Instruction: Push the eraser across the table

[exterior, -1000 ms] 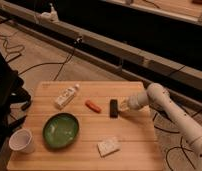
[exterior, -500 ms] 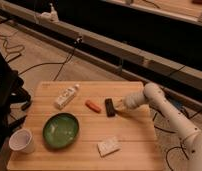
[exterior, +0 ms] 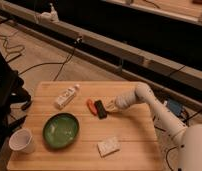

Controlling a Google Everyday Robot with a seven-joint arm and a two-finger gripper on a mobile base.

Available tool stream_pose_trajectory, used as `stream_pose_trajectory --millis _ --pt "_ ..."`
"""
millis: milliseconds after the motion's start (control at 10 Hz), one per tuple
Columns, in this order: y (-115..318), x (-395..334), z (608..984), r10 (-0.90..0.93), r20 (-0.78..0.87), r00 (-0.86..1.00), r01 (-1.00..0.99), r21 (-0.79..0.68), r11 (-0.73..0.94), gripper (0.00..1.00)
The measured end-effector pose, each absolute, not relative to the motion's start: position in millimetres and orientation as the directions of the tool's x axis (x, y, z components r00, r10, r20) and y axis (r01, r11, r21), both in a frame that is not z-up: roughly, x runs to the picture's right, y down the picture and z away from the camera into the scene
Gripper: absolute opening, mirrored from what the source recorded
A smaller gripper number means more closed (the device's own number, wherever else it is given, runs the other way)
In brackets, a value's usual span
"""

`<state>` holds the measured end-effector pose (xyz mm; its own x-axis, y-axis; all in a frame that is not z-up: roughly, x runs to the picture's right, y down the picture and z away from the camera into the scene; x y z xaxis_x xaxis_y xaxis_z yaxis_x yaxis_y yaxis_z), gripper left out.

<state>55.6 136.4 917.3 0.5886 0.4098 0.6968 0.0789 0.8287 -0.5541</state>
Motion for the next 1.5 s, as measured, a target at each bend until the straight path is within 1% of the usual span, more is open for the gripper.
stream_pose_trajectory --millis 500,1000,1500 --pt "134 8 907 0.389 0.769 0.508 0.165 -0.530 0.832 0.00" --pt "139 -42 916 0.348 0.813 0.467 0.270 -0.506 0.819 0.00" --pt "112 -82 917 0.289 0.861 0.419 0.320 -0.438 0.840 0.00"
